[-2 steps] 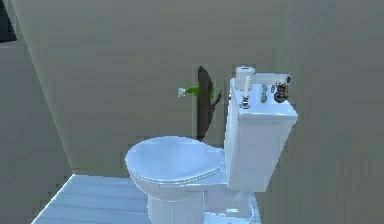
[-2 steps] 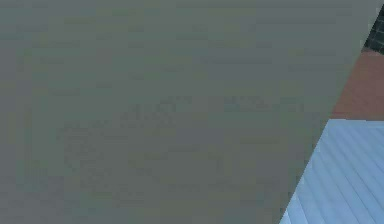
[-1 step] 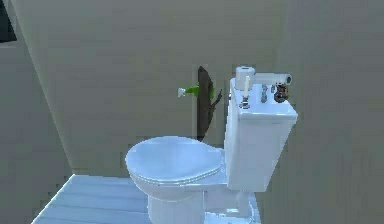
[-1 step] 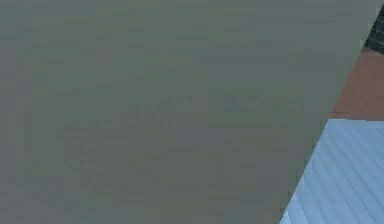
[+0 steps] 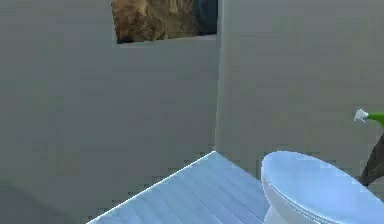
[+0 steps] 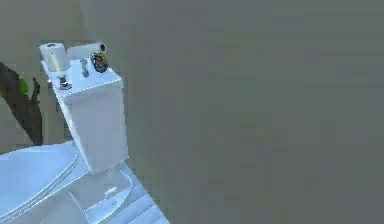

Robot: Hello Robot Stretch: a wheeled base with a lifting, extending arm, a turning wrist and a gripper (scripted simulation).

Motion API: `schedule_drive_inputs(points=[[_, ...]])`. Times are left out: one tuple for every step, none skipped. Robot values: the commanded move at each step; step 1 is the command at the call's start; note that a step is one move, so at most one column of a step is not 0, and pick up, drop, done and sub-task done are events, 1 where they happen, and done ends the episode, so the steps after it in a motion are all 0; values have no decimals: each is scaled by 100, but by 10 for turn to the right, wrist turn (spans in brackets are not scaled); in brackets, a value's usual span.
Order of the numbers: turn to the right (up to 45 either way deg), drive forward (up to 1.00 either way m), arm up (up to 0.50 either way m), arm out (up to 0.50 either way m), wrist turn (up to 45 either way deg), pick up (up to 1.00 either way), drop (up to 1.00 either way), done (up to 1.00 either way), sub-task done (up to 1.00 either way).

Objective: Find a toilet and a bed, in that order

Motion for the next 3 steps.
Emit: schedule_drive_inputs(points=[[-450, 0, 0, 0, 0, 0, 0, 0, 0], [-450, 0, 0, 0, 0, 0, 0, 0, 0], [-390, 0, 0, 0, 0, 0, 0, 0, 0]])
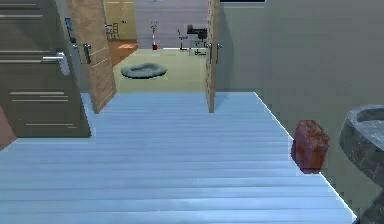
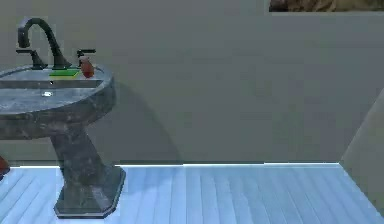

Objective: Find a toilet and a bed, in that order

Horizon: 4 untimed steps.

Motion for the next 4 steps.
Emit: schedule_drive_inputs(points=[[0, 45, 0, 0, 0, 0, 0, 0, 0], [-450, 0, 0, 0, 0, 0, 0, 0, 0], [-180, 0, 0, 0, 0, 0, 0, 0, 0], [0, 100, 0, 0, 0, 0, 0, 0, 0]])
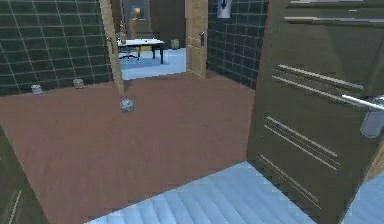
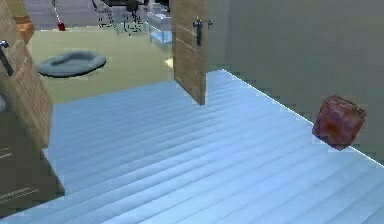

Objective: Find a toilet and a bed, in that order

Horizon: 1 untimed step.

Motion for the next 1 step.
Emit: schedule_drive_inputs(points=[[0, 20, 0, 0, 0, 0, 0, 0, 0]])
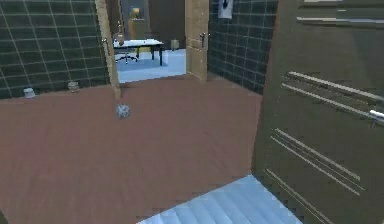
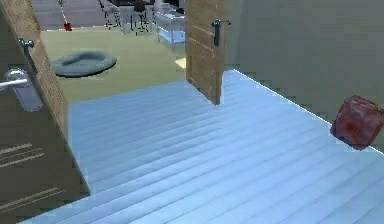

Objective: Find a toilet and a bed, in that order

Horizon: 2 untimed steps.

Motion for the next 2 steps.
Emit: schedule_drive_inputs(points=[[-240, 0, 0, 0, 0, 0, 0, 0, 0], [0, 65, 0, 0, 0, 0, 0, 0, 0]])
